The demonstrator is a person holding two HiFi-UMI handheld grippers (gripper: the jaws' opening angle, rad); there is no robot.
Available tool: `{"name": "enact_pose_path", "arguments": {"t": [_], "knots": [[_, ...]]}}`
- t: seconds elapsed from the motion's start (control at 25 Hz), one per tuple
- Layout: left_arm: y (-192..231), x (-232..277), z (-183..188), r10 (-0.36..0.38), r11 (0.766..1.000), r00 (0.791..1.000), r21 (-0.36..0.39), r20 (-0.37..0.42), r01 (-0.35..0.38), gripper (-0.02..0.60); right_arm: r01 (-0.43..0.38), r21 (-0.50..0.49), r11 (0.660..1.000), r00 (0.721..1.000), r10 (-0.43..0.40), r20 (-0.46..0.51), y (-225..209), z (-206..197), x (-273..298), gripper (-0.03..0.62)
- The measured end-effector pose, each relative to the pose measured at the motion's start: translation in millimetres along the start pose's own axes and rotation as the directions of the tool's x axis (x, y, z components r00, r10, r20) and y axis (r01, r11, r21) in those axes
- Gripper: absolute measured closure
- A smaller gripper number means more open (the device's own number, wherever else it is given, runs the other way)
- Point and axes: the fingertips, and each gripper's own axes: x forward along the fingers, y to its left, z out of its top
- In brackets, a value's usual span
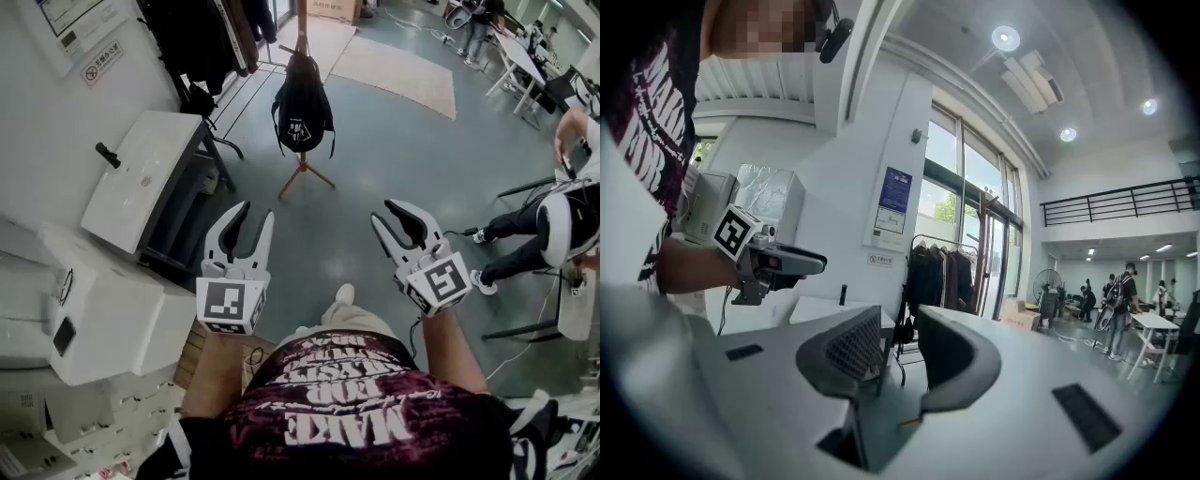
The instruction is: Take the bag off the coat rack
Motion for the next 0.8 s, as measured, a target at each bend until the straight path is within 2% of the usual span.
{"name": "enact_pose_path", "arguments": {"t": [0.32, 0.56, 0.8], "knots": [[4, 18, -13, -0.017, 1.0, 0.999, 0.003, -0.032, 0.017, 0.438, -0.023, 0.037, 0.999, 1.0, 0.024, -0.009, -6, -12, 19, 0.462], [18, 45, -23, -0.013, 1.0, 0.997, -0.029, -0.075, 0.011, 0.437, -0.025, 0.1, 0.995, 1.0, 0.025, 0.003, -33, -25, 43, 0.442], [34, 81, -21, 0.007, 1.0, 0.998, -0.02, -0.068, -0.009, 0.438, -0.039, 0.136, 0.99, 0.999, 0.035, 0.026, -70, -31, 71, 0.427]]}}
